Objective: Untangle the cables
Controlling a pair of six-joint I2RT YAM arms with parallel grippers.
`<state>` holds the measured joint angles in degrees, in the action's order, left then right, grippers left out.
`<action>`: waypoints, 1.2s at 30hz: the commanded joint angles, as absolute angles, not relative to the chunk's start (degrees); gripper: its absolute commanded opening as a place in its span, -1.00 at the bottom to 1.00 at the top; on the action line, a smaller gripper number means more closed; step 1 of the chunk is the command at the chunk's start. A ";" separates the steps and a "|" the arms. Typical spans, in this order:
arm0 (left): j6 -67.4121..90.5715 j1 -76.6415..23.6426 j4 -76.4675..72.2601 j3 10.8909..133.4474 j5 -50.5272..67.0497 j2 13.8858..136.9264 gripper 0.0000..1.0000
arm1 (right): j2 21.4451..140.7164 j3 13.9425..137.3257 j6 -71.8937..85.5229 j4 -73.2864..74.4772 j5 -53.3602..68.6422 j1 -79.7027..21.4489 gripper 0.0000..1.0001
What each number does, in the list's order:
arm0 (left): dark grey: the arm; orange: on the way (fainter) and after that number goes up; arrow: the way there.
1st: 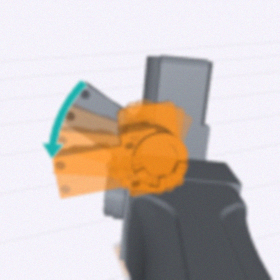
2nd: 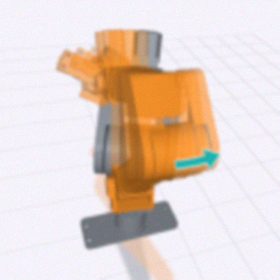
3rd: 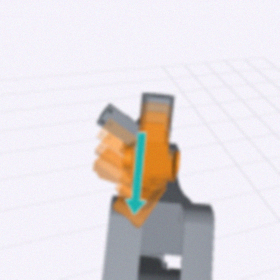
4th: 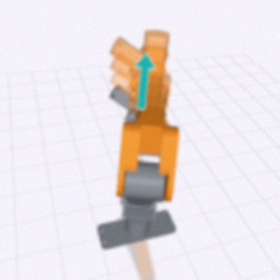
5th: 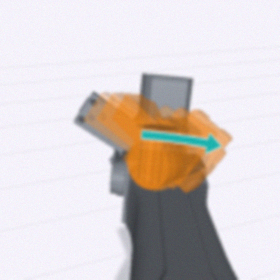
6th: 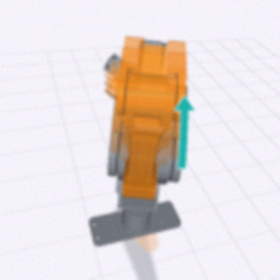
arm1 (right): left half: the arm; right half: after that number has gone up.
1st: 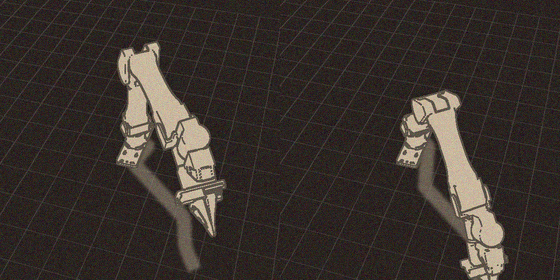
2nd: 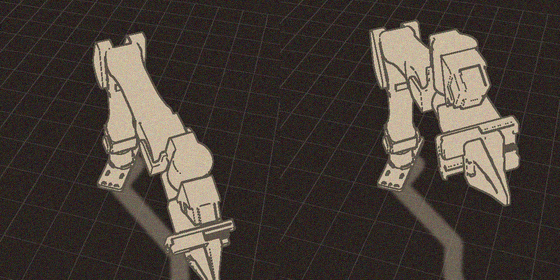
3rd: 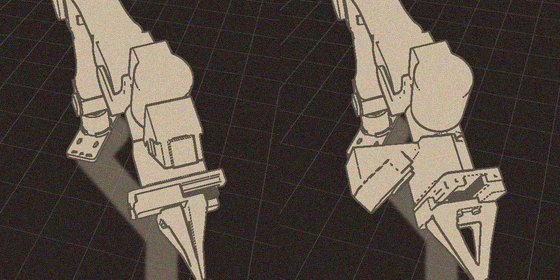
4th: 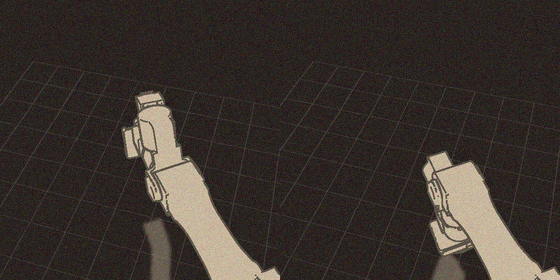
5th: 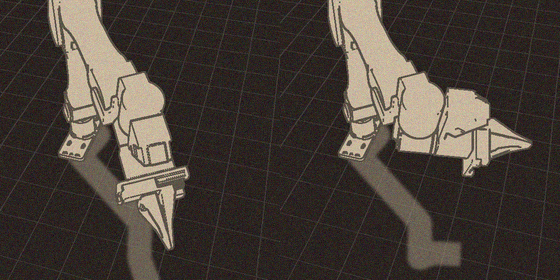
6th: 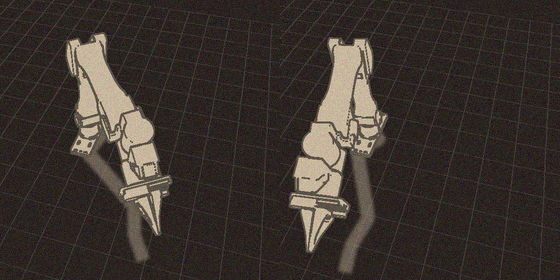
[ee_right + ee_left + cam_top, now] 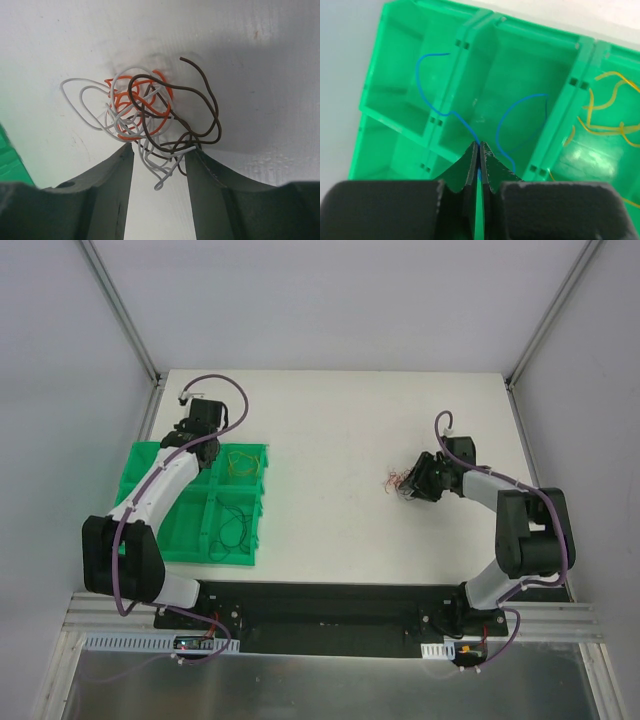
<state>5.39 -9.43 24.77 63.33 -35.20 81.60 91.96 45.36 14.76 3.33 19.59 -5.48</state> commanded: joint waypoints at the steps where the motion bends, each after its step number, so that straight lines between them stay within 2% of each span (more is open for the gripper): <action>1: 13.27 -10.02 28.74 62.23 -25.42 75.77 -1.00 | 94.22 46.58 15.12 3.69 20.83 -5.36 -0.03; 9: 16.25 -10.02 32.60 66.18 -7.74 79.10 -1.00 | 93.87 46.32 14.77 3.52 19.95 -5.19 -0.04; 17: 21.71 -9.41 34.80 64.87 -13.88 78.75 -1.00 | 93.87 46.32 14.68 3.52 19.86 -5.19 -0.04; 25: 20.22 -3.17 34.63 68.81 -6.52 82.78 -1.00 | 93.96 46.32 14.68 3.43 20.13 -5.19 -0.03; 31: 18.02 2.10 34.45 73.74 -0.89 90.78 -1.00 | 93.87 46.14 14.50 3.43 20.13 -4.92 -0.03; 36: 17.14 7.02 34.54 74.80 -1.84 92.90 -1.00 | 93.78 46.14 14.15 3.60 19.60 -4.83 -0.02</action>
<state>18.85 3.81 33.45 72.53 -2.81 92.36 92.86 45.87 15.00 2.63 20.86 -5.21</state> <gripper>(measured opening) 0.006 0.487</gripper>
